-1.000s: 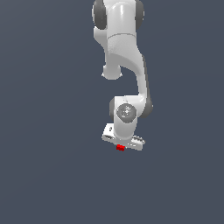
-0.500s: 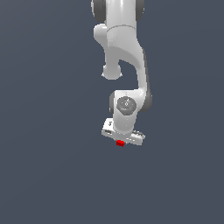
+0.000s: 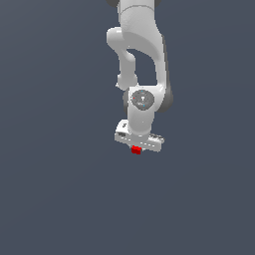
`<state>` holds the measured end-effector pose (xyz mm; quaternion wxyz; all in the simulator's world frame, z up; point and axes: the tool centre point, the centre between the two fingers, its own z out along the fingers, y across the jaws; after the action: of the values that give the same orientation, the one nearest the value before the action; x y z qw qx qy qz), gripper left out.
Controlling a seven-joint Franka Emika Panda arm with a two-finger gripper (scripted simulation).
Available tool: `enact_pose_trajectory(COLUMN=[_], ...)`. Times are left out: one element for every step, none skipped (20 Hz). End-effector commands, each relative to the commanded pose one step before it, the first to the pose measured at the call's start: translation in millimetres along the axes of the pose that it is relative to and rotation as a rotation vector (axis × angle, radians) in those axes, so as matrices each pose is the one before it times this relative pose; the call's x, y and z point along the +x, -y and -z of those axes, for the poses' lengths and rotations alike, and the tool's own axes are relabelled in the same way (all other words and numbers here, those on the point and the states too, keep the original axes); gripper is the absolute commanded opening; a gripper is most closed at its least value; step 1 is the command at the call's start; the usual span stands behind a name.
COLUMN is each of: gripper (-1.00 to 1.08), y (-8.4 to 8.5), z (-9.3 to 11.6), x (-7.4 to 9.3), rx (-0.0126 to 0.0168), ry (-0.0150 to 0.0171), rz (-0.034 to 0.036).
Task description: Pick up the red cube and move it to a goal position.
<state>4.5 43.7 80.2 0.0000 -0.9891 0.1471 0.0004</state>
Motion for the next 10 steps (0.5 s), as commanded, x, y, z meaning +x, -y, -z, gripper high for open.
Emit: enact_pose_trajectory(gripper=[-1.0,-1.0,-1.0,-1.0,-1.0,-1.0,-1.0,-1.0,-1.0,-1.0], y=[-4.21,-1.44,-1.35,-1.25,-1.14,-1.04,-0.92,-0.81,-0.69,-0.57], z=[11.34,3.96,3.74,3.47,3.19,2.9,2.61,2.31,2.02,1.72], x=[-10.19,-3.49,-3.26,-3.02,-2.76,-2.5,-2.22,-1.93,-1.64,-1.35], rx=[0.00032,0.0,0.0,0.0,0.0,0.0,0.0,0.0,0.0,0.0], ry=[-0.00053,0.0,0.0,0.0,0.0,0.0,0.0,0.0,0.0,0.0], rz=[-0.00002,0.0,0.0,0.0,0.0,0.0,0.0,0.0,0.0,0.0])
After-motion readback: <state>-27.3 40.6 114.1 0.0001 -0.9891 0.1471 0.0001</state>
